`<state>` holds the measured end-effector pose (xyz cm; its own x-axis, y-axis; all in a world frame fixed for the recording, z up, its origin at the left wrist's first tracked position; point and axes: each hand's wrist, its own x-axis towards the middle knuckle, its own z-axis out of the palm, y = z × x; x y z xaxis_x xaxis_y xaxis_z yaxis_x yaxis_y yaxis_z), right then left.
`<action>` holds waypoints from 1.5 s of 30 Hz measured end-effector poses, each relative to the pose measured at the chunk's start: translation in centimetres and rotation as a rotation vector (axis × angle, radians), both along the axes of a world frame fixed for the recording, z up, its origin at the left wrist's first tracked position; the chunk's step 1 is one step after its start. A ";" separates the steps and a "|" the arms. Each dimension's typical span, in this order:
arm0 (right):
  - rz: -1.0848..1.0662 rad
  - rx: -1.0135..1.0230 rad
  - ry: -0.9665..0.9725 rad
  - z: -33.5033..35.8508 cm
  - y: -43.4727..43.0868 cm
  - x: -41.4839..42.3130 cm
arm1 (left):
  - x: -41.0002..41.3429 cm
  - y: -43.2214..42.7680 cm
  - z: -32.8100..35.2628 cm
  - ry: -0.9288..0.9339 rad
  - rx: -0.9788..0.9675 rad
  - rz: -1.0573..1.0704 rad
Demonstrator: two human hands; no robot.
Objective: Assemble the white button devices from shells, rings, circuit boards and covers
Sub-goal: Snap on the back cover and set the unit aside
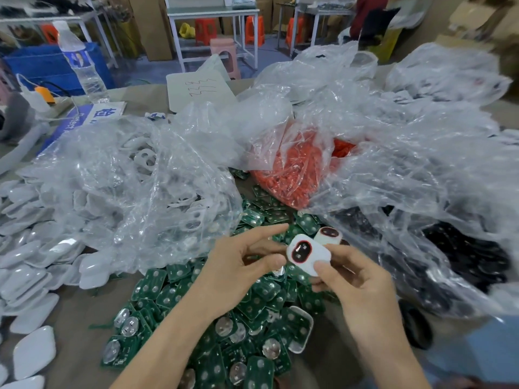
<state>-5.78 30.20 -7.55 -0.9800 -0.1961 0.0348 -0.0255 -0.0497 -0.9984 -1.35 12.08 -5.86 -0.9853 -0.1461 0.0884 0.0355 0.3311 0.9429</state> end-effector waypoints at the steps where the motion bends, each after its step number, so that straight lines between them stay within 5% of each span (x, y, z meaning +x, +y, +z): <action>1: -0.077 0.053 0.019 -0.2 1.1 -0.2 | 0.2 -0.1 0.4 0.007 -0.029 0.021; 6: -0.306 0.332 0.083 -1.0 5.2 -2.1 | 1.6 -1.0 2.8 0.185 -0.066 0.236; 10: -0.326 0.473 0.127 -1.2 5.4 -2.8 | 3.1 -4.5 4.7 0.404 -0.296 0.669; 13: -0.338 0.459 0.074 -1.3 5.4 -3.3 | 3.8 -9.0 4.9 0.322 -0.378 0.879; 20: -0.240 0.233 0.044 -1.0 4.6 -3.7 | 4.0 -12.0 2.0 -0.157 -0.414 0.656; 29: -0.135 -0.016 -0.023 -0.2 2.1 -2.6 | 1.1 -12.0 2.5 -0.250 -0.594 0.552; 34: -0.142 0.089 -0.024 -0.3 2.2 -3.1 | -3.3 -14.5 2.8 -0.405 -0.796 0.460; 39: -0.251 0.404 0.011 -0.8 1.9 -4.3 | -5.2 -14.8 3.1 -0.477 -0.983 0.362; 45: -0.329 0.534 0.063 0.1 1.5 -4.0 | -4.7 -15.1 2.8 -0.480 -1.018 0.421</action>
<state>-9.82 31.71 -7.44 -0.9912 0.1090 0.0746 -0.0140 0.4755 -0.8796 -6.02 -2.98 -3.09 -0.8411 -0.5407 -0.0127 -0.5375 0.8332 0.1299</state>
